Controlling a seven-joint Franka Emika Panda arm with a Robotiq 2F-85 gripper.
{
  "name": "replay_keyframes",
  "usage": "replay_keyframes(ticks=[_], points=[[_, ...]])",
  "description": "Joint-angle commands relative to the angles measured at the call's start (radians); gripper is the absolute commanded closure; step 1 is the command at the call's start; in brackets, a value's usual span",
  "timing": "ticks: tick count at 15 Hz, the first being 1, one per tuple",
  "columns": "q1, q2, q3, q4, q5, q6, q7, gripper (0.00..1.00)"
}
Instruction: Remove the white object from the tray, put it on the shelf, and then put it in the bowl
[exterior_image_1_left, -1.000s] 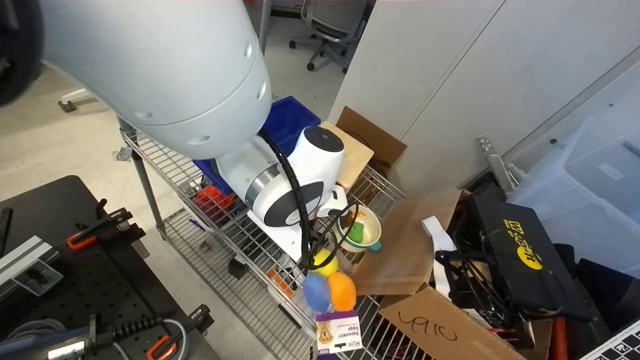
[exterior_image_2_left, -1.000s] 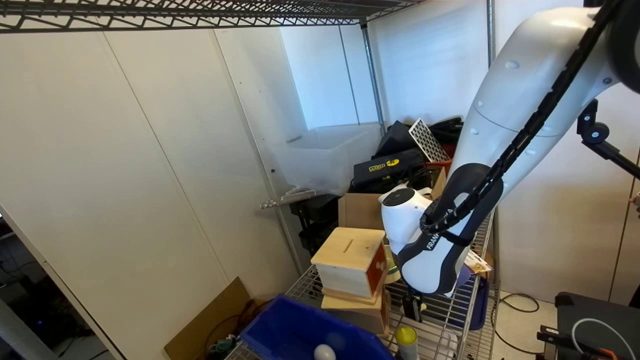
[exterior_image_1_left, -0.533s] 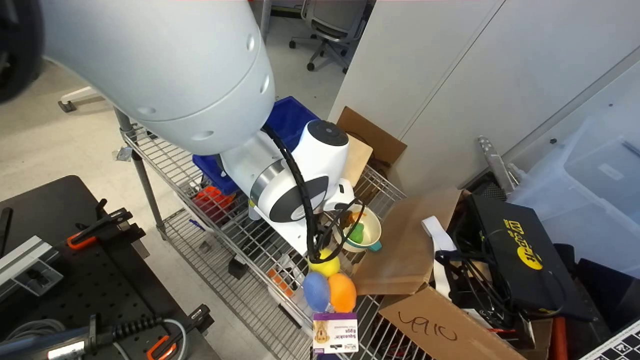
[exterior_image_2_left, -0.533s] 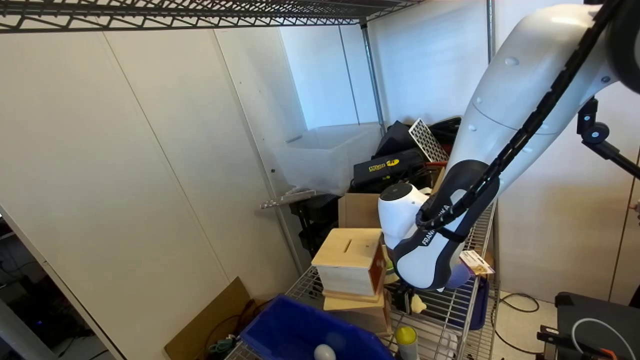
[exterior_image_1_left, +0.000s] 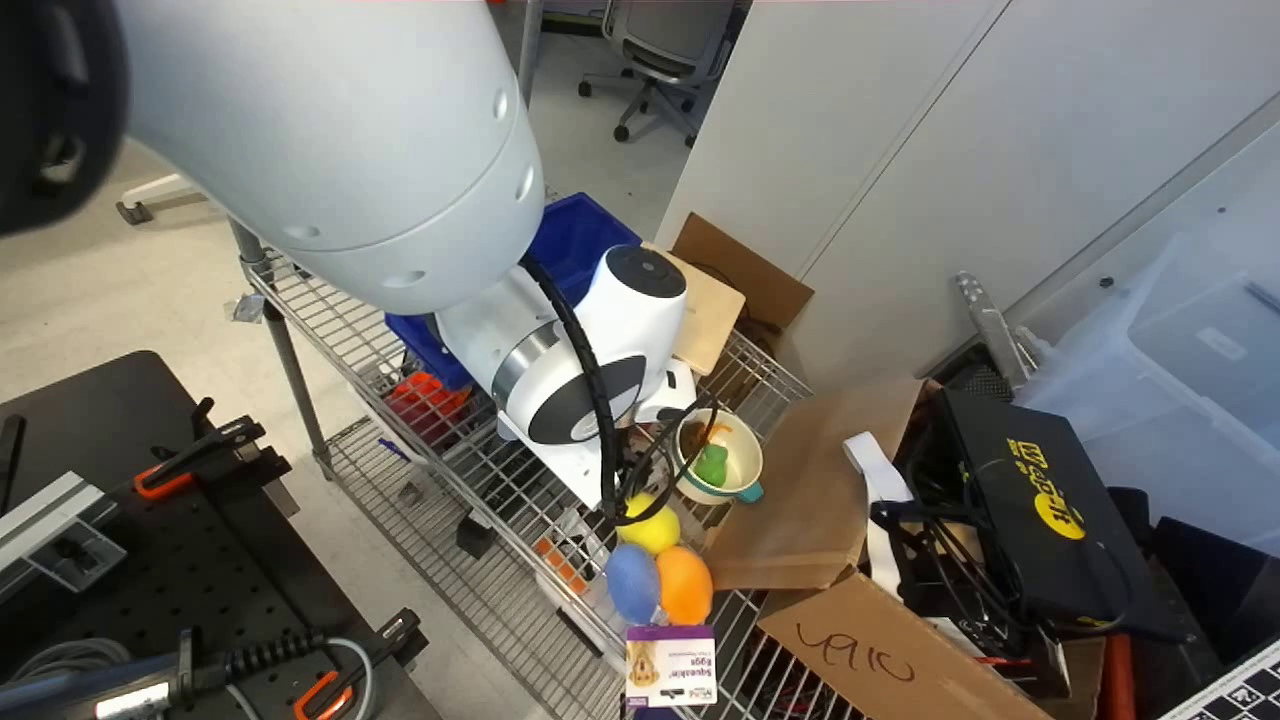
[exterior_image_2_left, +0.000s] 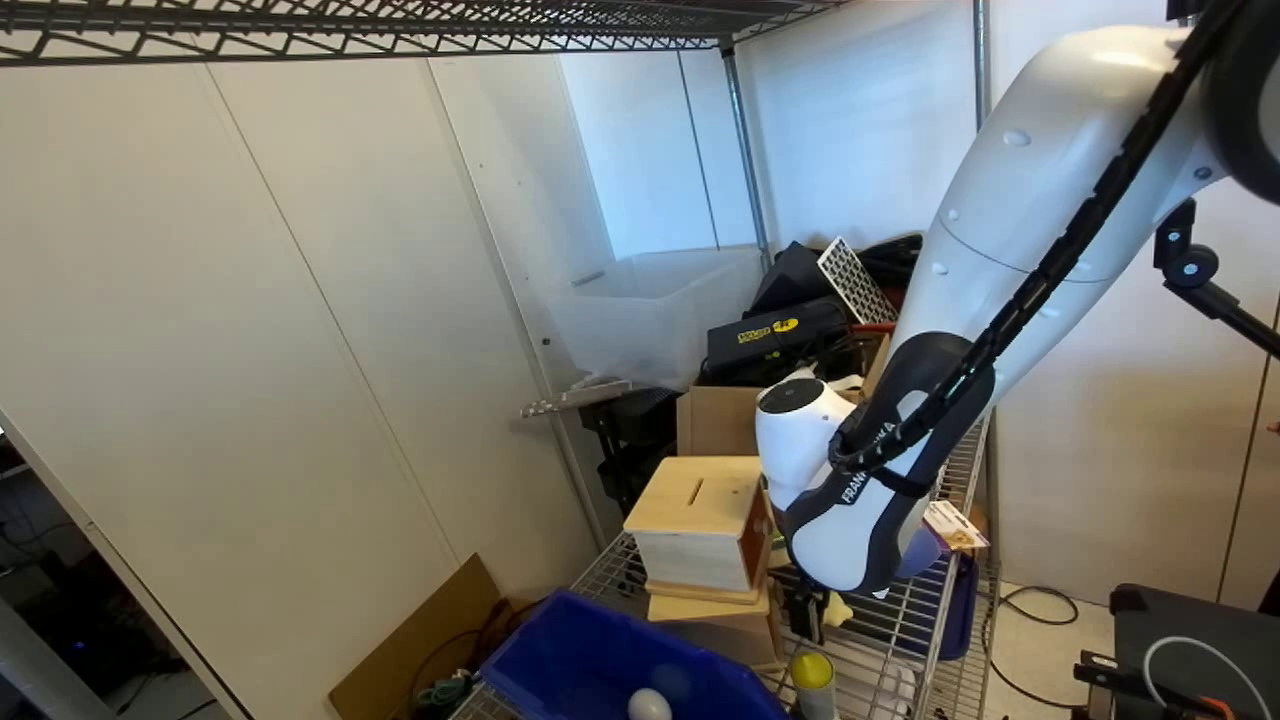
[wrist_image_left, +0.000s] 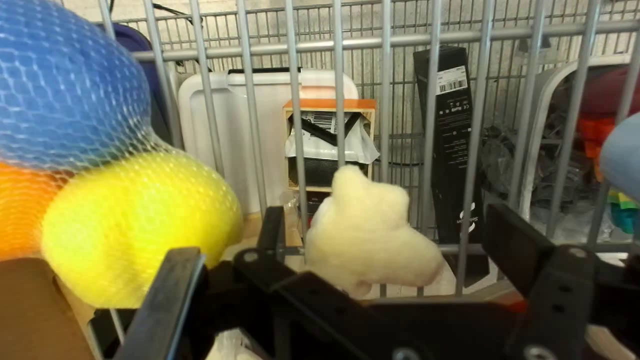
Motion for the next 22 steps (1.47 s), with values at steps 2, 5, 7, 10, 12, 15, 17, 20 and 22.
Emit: replay_keyframes(ticks=[2, 5, 7, 10, 12, 15, 17, 20, 22], points=[[-0.012, 0.021, 0.022, 0.013, 0.026, 0.006, -0.014, 0.0], [-0.011, 0.02, 0.022, 0.013, 0.024, 0.006, -0.014, 0.24], [-0.01, 0.019, 0.02, 0.012, 0.023, 0.007, -0.014, 0.34], [-0.008, 0.018, 0.017, 0.01, 0.02, 0.009, -0.013, 0.58], [-0.007, 0.017, 0.015, 0.008, 0.019, 0.01, -0.012, 0.73], [-0.005, 0.013, 0.017, 0.006, 0.019, 0.011, -0.012, 0.94], [-0.002, 0.01, 0.021, 0.002, 0.017, 0.014, -0.013, 1.0], [-0.004, 0.007, 0.024, -0.001, 0.018, 0.016, -0.015, 0.99], [-0.004, 0.002, 0.026, -0.007, 0.018, 0.02, -0.017, 0.99]])
